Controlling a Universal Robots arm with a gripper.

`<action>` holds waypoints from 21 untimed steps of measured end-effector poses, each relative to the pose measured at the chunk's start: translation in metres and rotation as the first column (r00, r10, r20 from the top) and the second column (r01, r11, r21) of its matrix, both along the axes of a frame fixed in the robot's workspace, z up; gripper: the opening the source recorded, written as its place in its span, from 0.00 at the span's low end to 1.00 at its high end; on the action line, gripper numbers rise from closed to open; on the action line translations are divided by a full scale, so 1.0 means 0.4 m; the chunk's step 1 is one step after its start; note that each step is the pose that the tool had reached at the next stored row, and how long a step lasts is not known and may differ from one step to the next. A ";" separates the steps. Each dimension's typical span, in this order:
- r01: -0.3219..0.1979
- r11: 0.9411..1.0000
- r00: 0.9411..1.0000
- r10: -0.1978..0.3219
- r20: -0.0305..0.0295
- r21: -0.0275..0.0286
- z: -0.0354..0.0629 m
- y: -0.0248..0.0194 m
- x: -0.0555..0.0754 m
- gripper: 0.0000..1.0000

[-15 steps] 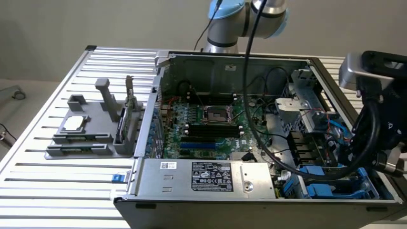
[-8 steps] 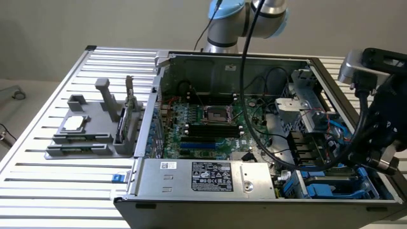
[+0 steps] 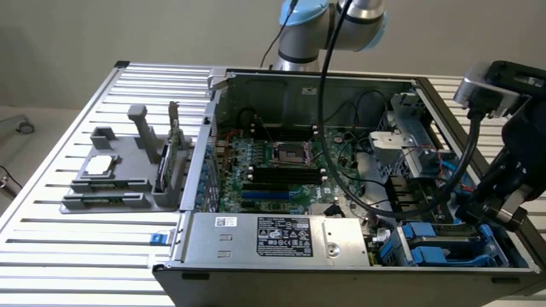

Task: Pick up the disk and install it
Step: 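Insert the first disk wire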

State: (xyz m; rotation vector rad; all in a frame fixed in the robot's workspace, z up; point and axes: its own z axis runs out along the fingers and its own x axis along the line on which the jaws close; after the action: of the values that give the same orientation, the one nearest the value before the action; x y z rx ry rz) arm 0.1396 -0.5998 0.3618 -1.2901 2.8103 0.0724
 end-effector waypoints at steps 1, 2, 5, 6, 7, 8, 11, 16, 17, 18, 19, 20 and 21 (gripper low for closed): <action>0.018 1.000 1.000 -0.018 0.000 0.000 0.000 0.000 0.000 0.11; 0.036 0.999 0.999 -0.036 0.000 0.000 0.000 0.000 0.000 0.11; 0.091 0.996 0.996 -0.091 0.000 0.000 0.000 0.000 0.000 0.11; 0.109 0.994 0.994 -0.109 0.000 0.000 0.000 0.000 0.000 0.11; 0.128 0.992 0.992 -0.128 0.000 0.000 0.000 0.000 0.000 0.11; 0.146 0.989 0.989 -0.146 0.000 0.000 0.000 0.000 0.000 0.11; 0.199 0.980 0.980 -0.199 0.000 0.000 0.000 0.000 0.000 0.11; 0.287 0.958 0.958 -0.287 0.000 0.000 0.000 0.000 0.000 0.11; 0.305 0.952 0.952 -0.305 0.000 0.000 0.000 0.000 0.000 0.11; 0.322 0.947 0.947 -0.322 0.000 0.000 0.000 0.000 0.000 0.11; 0.339 0.941 0.941 -0.339 0.000 0.000 0.000 0.000 0.000 0.11; 0.356 0.935 0.935 -0.356 0.000 0.000 0.000 0.000 0.000 0.11; 0.372 0.928 0.928 -0.372 0.000 0.000 0.000 0.000 0.000 0.11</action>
State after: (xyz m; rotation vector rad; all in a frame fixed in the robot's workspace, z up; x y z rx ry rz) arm 0.1396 -0.5998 0.3618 -0.7322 2.9965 0.0568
